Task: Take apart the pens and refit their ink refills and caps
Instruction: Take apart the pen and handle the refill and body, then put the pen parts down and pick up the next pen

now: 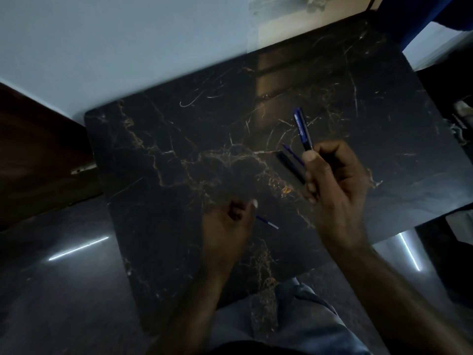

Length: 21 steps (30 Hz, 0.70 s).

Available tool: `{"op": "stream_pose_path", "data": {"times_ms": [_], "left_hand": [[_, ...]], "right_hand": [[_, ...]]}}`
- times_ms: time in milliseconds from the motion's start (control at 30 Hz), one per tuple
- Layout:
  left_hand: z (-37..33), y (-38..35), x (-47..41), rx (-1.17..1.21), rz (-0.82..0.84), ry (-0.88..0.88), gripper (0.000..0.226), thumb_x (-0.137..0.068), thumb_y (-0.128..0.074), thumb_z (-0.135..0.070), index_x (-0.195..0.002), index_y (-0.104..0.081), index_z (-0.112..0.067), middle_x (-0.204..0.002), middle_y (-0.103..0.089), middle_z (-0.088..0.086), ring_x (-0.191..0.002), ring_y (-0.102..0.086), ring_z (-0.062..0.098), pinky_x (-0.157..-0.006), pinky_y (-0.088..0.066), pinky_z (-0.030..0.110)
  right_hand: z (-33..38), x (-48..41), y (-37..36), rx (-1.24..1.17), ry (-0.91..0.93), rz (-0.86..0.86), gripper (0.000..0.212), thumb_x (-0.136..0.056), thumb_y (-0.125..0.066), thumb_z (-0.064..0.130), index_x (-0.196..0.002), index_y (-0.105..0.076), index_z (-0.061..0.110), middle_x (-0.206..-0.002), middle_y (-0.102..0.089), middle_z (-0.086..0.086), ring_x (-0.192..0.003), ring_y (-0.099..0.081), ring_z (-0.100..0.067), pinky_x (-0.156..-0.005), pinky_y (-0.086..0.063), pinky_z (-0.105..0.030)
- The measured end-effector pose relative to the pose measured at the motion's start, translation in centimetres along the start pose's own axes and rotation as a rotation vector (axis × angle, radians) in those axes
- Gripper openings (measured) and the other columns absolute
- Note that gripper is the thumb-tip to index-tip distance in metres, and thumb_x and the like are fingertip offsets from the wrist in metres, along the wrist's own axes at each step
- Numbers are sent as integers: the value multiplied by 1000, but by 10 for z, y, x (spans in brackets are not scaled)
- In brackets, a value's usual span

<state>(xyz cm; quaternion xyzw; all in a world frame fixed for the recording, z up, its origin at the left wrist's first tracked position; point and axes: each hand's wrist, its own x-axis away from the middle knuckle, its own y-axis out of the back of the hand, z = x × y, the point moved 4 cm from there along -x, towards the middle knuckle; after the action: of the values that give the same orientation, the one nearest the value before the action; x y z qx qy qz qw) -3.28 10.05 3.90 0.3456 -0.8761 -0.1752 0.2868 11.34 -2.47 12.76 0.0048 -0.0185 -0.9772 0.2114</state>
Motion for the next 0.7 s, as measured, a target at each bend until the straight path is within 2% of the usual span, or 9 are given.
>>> {"op": "stream_pose_path", "data": {"times_ms": [100,200,300,400,500,567,633,700], "left_hand": [[36,-21,-4,-396,91,27,42,-91,-68,-65,-72,-63,-28,-67,-68,-13,-65,-66,3,-64,-50,23],[42,-31,-23,-596,144,87,54,-88,-62,-75,-81,-74,-23,-78,-75,-6,-77,-74,15,-73,-58,28],[34,-34,-38,-615,128,112,49,-87,-68,-68,-87,-79,-21,-86,-78,-2,-86,-75,19,-70,-49,29],[35,-25,-51,-593,144,137,36,-91,-67,-55,-84,-79,-21,-81,-78,-2,-85,-77,21,-74,-56,32],[40,1,-62,-602,73,176,30,-91,-67,-53,-87,-81,-26,-87,-80,-2,-91,-77,24,-79,-57,33],[42,17,-67,-594,8,163,25,-92,-71,-51,-92,-80,-28,-94,-80,-5,-93,-76,21,-75,-52,30],[42,26,-69,-567,-22,147,21,-93,-74,-47,-98,-79,-27,-96,-79,-5,-91,-74,18,-73,-46,28],[43,29,-72,-523,-41,150,18,-93,-76,-44,-97,-79,-27,-95,-80,-5,-87,-73,16,-73,-48,28]], "right_hand": [[-30,20,2,17,-83,-22,11,-103,-58,13,-95,-63,16,-75,-51,5,-63,-45,-12,-57,-39,-30],[-49,38,0,61,-134,-59,10,-102,-61,15,-95,-68,17,-79,-58,-3,-66,-50,-16,-59,-42,-33],[-62,46,-2,149,-178,-50,10,-102,-67,18,-102,-72,10,-93,-69,-11,-79,-64,-29,-69,-54,-39],[-75,45,-5,323,-213,-9,10,-100,-74,22,-106,-75,16,-101,-74,1,-92,-71,-11,-79,-57,-17],[-90,40,-17,469,-228,84,5,-97,-78,26,-101,-77,22,-94,-73,12,-87,-71,-3,-74,-54,-11],[-101,37,-31,569,-228,182,4,-99,-76,26,-102,-77,24,-90,-70,16,-86,-69,2,-72,-49,-6],[-113,34,-50,644,-233,274,7,-102,-72,27,-105,-76,22,-93,-71,12,-84,-69,0,-76,-52,-11],[-127,30,-68,719,-251,319,11,-103,-69,29,-109,-74,21,-100,-75,5,-88,-70,-8,-82,-61,-28]]}}
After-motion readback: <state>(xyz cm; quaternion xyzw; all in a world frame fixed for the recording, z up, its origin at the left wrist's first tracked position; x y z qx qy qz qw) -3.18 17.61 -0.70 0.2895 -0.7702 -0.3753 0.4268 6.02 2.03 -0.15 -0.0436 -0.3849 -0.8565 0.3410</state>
